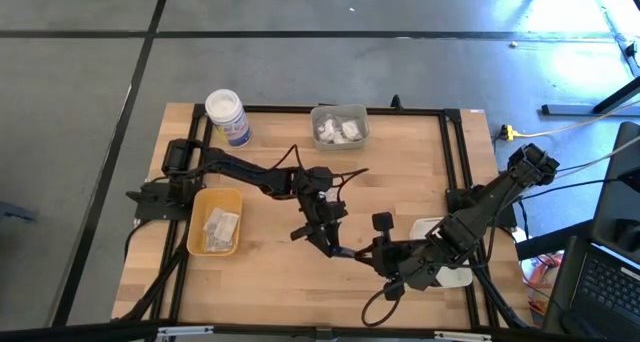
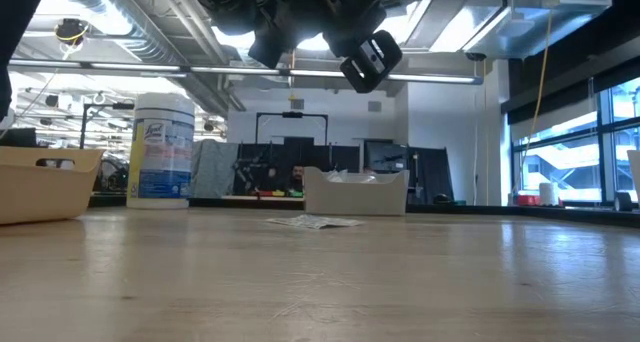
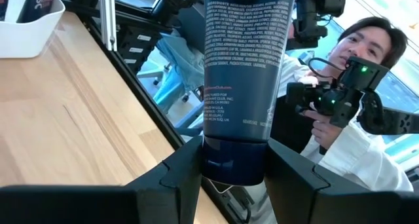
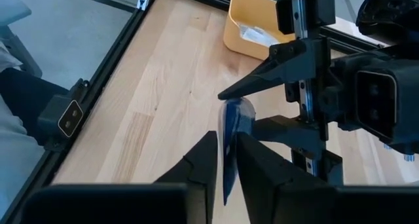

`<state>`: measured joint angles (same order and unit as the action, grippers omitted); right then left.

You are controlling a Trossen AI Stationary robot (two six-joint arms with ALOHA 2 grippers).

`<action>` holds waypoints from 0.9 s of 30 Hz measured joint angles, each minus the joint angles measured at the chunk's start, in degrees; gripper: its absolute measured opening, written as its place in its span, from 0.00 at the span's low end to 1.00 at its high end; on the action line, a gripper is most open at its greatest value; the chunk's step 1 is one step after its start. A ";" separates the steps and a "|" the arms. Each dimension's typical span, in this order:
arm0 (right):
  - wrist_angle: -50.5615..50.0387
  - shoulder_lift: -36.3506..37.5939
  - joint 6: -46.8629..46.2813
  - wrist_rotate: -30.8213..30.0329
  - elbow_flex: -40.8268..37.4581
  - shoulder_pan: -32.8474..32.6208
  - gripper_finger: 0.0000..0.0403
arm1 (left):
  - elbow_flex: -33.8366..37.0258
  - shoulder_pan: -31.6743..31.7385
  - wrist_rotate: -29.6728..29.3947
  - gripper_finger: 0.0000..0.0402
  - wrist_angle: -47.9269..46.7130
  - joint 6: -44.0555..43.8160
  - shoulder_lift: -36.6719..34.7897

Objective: Pick & Place Travel size toiletries
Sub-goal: Put the blue shaving cream into the white bin

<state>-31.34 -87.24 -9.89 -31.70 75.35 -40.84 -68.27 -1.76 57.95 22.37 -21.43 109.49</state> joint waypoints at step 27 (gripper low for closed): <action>-0.07 0.00 0.04 1.19 0.00 0.00 0.01 | -0.01 -0.45 -0.24 0.39 0.15 2.31 0.00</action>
<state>-31.41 -87.24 -9.85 -30.51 75.35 -40.84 -68.28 -2.21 57.71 22.52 -19.12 109.49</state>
